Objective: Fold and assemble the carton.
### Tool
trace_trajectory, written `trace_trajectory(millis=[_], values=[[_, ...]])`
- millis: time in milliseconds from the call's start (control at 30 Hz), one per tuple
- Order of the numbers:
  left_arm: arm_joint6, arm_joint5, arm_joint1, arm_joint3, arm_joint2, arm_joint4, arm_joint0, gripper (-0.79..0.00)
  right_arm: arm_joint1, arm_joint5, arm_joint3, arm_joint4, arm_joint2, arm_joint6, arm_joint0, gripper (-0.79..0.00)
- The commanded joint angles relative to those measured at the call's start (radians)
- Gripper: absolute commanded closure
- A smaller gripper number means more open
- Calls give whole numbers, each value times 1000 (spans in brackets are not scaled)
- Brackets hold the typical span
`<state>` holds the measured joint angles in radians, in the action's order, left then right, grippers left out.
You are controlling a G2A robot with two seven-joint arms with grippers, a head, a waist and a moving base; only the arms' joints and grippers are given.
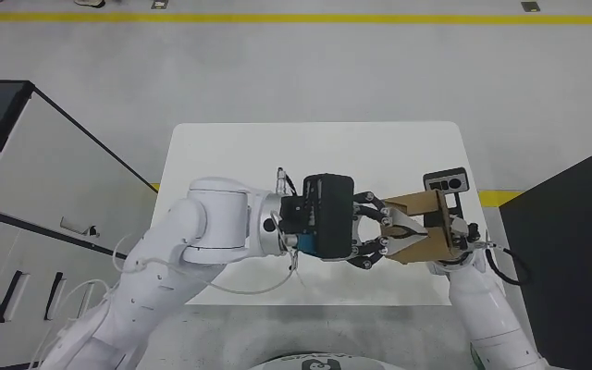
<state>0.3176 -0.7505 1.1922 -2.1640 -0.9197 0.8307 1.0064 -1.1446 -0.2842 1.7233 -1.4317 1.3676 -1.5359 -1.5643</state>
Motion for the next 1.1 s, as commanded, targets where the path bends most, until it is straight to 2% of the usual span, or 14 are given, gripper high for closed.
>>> trace_trajectory(millis=[0,367,667,1067], values=[[-2,-1,2,5,12,-3,-4,0,-3,0,2,3,1,0,2,0],[-9,0,14,36,72,4,-15,0,-15,0,24,15,11,0,-9,0],[-11,10,20,43,91,18,-19,0,-18,0,29,22,16,0,-16,0],[29,25,9,8,-2,37,-12,0,-12,0,-20,68,59,0,-24,0]])
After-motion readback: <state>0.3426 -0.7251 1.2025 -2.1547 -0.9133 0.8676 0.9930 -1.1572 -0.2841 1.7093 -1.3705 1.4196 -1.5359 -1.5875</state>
